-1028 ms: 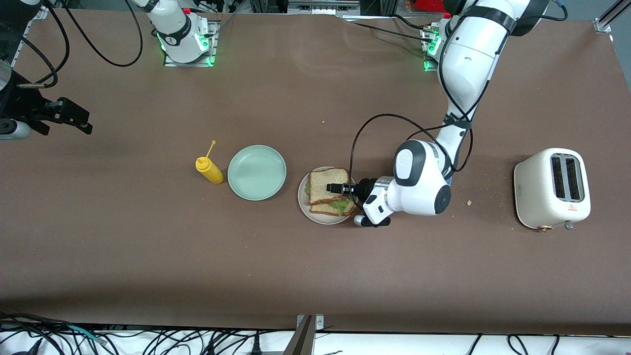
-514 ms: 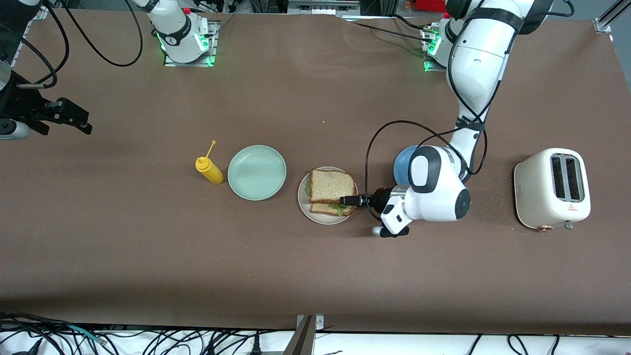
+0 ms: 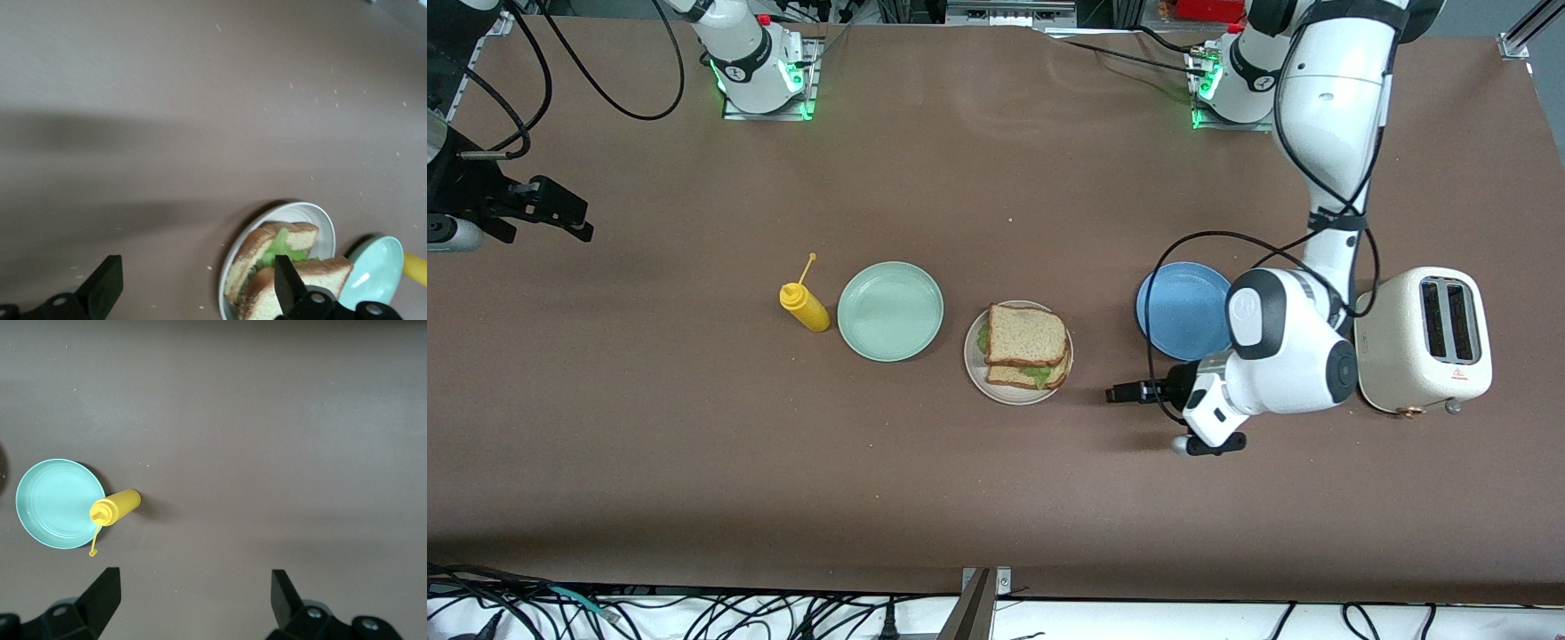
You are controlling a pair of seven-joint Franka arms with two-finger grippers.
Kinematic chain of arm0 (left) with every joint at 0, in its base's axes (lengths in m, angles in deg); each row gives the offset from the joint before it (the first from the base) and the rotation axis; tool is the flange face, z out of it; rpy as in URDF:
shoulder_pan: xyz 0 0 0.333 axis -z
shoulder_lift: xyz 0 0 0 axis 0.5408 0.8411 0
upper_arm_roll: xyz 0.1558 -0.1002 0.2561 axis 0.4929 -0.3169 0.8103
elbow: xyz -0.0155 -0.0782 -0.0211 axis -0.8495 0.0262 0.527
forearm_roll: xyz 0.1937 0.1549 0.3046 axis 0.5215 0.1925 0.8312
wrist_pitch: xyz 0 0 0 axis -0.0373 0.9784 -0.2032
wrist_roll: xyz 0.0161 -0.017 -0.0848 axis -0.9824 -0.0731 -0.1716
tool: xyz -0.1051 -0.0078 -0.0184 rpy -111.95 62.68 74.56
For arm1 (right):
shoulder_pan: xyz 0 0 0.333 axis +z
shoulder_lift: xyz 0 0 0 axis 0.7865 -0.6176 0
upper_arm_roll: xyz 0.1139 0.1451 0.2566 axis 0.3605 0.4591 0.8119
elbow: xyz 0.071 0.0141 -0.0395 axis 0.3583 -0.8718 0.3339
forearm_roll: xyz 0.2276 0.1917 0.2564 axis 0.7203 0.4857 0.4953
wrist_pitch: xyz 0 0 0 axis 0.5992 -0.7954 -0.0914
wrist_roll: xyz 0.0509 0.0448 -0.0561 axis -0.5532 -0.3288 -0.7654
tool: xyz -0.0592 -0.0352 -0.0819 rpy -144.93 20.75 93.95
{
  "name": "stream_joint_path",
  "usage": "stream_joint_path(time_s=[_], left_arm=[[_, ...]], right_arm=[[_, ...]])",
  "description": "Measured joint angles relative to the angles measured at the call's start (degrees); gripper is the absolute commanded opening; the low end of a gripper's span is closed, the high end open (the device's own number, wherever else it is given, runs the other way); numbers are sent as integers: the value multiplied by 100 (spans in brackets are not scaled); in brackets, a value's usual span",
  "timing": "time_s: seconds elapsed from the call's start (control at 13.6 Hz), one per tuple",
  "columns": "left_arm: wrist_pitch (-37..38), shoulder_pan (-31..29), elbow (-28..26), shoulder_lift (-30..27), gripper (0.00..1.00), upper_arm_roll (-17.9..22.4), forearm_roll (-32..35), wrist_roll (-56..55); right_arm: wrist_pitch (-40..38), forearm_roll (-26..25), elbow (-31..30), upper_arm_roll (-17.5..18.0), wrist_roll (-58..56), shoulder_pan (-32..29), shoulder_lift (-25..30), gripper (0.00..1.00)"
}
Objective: Make sandwich in beige plate with both arms
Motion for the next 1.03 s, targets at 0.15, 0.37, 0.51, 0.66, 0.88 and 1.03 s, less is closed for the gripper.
stream_joint_path(time_s=[0.15,0.37,0.51,0.66,0.88,1.03], left_arm=[[113,-6,-1,-147,100,246,544,-53],[418,-211,-4,-293,100,414,1212,-62],[719,-398,-5,-394,100,423,1756,-62],[1073,-532,-1,-563,100,426,2389,-62],[1588,-722,3,-967,100,431,3102,-62],[1922,-818,4,-1249,100,433,3486,-62]], right_arm=[[0,0,0,0,0,0,0,100],[0,0,0,0,0,0,0,100],[0,0,0,0,0,0,0,100],[0,0,0,0,1,0,0,100],[-1,0,0,0,1,0,0,100],[-2,0,0,0,1,0,0,100]])
